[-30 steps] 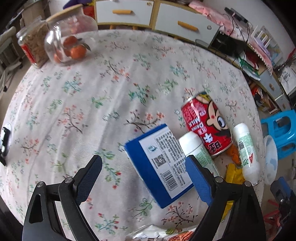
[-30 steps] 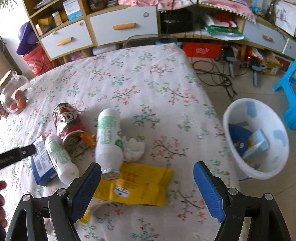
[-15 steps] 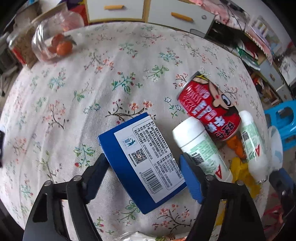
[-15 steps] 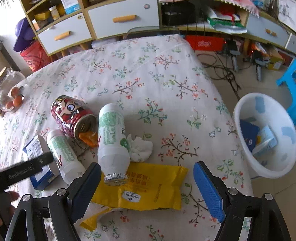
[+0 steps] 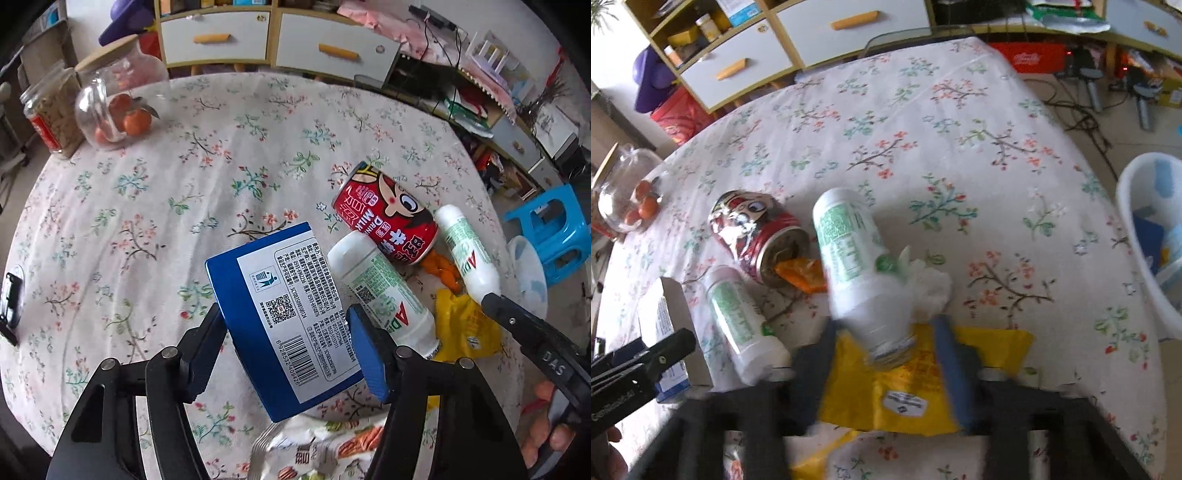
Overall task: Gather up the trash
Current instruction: 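Grasp the blue box with the left tool while the right tool grasps the white bottle, then carry the white bottle to the bin with the right tool while the left tool carries the blue box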
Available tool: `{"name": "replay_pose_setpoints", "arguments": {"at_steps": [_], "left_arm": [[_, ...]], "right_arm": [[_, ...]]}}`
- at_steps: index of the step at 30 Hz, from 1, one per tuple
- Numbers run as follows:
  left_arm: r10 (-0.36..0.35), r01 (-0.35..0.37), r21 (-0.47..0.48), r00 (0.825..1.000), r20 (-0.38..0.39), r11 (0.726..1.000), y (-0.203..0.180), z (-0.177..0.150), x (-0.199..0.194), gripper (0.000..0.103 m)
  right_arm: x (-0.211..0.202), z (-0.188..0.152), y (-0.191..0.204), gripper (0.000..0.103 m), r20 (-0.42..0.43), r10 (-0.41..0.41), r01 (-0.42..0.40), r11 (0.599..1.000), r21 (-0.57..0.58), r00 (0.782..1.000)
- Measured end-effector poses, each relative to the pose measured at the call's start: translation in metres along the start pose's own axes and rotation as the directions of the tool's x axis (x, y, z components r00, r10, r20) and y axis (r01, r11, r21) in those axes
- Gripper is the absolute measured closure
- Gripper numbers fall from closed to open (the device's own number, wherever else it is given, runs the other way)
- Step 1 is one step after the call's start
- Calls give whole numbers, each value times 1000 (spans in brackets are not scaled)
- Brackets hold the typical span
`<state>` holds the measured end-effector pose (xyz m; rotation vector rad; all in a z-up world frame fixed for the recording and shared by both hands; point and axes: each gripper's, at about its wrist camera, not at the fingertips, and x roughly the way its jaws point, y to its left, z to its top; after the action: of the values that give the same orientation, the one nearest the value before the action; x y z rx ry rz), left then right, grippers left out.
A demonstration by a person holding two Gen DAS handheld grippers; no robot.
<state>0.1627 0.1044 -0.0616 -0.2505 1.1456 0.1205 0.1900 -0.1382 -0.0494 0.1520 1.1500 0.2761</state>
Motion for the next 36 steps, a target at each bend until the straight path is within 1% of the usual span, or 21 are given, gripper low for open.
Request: {"name": "replay_pose_setpoints", "arguments": {"at_steps": [2, 4, 9, 17, 21, 29, 32, 36], "left_arm": [[-9, 9, -10, 1000, 6, 1000, 4, -5, -7, 34], [-19, 19, -18, 1000, 14, 1000, 6, -7, -11, 34], [-42, 43, -32, 999, 34, 999, 11, -11, -23, 34], [-69, 71, -27, 996, 56, 997, 6, -17, -35, 34], [-76, 77, -15, 995, 60, 997, -1, -19, -36, 34], [-91, 90, 16, 993, 75, 996, -21, -20, -34, 34], [-97, 95, 34, 992, 86, 995, -30, -21, -35, 34], [-115, 109, 62, 989, 96, 992, -43, -22, -38, 34]], "right_arm": [[-2, -2, 4, 75, 1, 1, -1, 1000, -20, 1000], [-4, -4, 7, 75, 11, -7, 8, 1000, -30, 1000], [-17, -7, 8, 75, 41, 5, -4, 1000, -26, 999], [-53, -4, -7, 75, 122, 28, -29, 1000, 4, 992], [-73, 0, -28, 75, 164, 23, -31, 999, 44, 986], [-107, 5, -82, 75, 217, 11, -45, 987, 153, 976], [-119, 6, -105, 75, 238, -29, -18, 981, 192, 971], [-133, 7, -140, 75, 253, -105, 37, 965, 261, 962]]}}
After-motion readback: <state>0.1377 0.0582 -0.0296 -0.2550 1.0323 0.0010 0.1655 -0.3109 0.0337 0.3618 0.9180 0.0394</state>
